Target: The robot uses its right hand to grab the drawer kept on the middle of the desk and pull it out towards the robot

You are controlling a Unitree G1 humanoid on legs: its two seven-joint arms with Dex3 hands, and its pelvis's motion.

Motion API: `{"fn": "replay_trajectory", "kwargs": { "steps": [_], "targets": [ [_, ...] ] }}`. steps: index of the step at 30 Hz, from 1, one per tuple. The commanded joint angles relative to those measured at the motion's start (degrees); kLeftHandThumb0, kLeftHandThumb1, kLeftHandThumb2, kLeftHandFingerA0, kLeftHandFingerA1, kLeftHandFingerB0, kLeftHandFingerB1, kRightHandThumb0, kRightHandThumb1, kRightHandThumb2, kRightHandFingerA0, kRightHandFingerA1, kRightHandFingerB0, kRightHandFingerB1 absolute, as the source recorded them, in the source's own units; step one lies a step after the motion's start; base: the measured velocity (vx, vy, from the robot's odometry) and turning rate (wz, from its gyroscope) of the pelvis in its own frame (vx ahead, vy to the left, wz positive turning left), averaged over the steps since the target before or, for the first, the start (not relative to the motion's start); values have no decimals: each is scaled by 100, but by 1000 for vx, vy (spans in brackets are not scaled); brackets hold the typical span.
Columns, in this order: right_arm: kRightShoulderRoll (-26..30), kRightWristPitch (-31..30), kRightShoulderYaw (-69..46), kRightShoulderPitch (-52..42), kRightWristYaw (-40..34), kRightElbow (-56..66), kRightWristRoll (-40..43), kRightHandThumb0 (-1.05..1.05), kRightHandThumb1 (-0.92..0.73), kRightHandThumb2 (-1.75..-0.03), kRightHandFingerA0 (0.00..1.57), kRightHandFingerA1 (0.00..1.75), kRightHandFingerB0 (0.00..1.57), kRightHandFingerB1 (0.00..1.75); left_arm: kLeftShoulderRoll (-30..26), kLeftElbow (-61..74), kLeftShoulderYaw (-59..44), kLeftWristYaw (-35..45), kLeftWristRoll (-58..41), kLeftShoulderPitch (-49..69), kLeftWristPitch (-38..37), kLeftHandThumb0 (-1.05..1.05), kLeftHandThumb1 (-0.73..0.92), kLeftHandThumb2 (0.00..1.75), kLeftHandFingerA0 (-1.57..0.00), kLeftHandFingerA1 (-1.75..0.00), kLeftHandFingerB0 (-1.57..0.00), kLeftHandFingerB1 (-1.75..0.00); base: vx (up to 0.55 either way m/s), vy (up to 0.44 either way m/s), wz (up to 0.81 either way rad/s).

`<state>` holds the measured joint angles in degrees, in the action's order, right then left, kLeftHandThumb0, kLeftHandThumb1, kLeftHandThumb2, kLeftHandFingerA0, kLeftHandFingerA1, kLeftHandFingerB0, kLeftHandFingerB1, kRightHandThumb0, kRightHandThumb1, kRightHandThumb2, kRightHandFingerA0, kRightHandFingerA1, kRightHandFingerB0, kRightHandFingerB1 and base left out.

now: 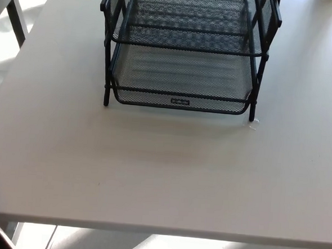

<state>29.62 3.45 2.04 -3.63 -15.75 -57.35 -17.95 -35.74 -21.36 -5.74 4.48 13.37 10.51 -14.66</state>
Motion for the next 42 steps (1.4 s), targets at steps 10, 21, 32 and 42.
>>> {"fn": "replay_trajectory", "kwargs": {
  "steps": [10,21,32,42],
  "targets": [
    [1765,-189,-476,-120,165,345,-45,-66,-48,-76,19,50,8,36,-1269,1200,-17,214,551,294,-1510,-29,57,58,-77,-81,-80,-54,0,0,0],
    [2354,-485,-1799,-503,203,1736,310,-67,-45,-74,45,63,24,39,-1287,1191,-44,261,537,281,-1536,-29,57,57,-78,-82,-81,-55,0,0,0],
    [2629,-320,-2827,-628,-635,3810,-422,-84,-52,-92,21,55,11,49,-1260,1154,-87,303,547,235,-1614,-29,57,57,-78,-81,-81,-55,0,0,0],
    [2605,-805,-2474,612,-99,6259,-1025,-85,-51,-89,14,56,10,48,-1230,1132,-78,250,607,203,-1665,-29,57,57,-78,-85,-81,-56,0,0,0]
  ]
}}
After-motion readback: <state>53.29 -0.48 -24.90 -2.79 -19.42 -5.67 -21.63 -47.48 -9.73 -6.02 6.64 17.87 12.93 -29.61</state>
